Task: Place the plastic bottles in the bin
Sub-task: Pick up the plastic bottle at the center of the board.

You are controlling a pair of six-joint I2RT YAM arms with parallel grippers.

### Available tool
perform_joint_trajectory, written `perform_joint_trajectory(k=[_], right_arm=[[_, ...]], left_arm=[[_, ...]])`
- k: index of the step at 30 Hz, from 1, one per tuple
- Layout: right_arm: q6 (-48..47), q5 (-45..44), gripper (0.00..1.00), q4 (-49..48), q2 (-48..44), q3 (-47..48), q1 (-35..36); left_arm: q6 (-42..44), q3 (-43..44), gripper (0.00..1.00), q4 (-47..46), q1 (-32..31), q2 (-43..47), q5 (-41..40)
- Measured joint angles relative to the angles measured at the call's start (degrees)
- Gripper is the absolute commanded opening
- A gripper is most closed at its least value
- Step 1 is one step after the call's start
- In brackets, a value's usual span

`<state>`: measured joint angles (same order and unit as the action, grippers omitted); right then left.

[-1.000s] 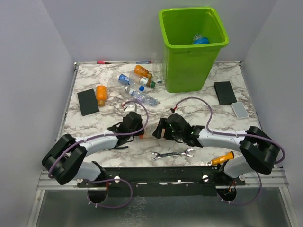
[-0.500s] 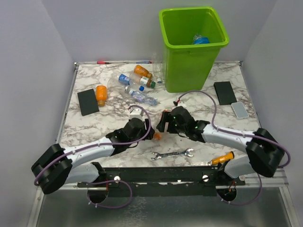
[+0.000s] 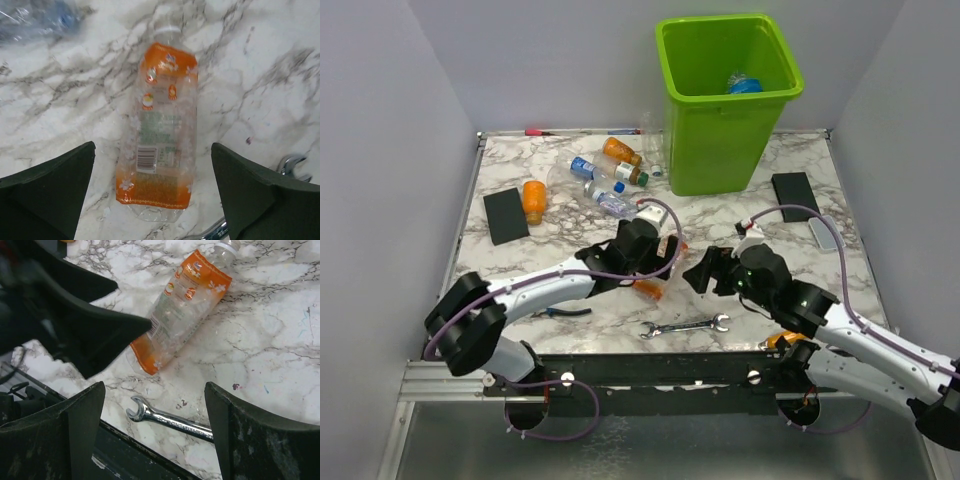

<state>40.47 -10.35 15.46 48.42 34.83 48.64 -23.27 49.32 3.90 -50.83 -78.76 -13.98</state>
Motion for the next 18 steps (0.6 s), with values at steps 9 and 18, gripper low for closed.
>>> perform_joint_trajectory(k=[9, 18], right_arm=[[-0.04, 0.46, 0.84, 2.93, -7.30, -0.70, 0.00], [-0.07, 1.03, 0.84, 4.15, -8.48, -0.70, 0.00]], left_arm=[[9.03, 2.84, 0.99, 7.65, -2.67, -11.47, 2.14], [9.68, 3.72, 0.94, 8.68, -3.52, -16.83, 1.88]])
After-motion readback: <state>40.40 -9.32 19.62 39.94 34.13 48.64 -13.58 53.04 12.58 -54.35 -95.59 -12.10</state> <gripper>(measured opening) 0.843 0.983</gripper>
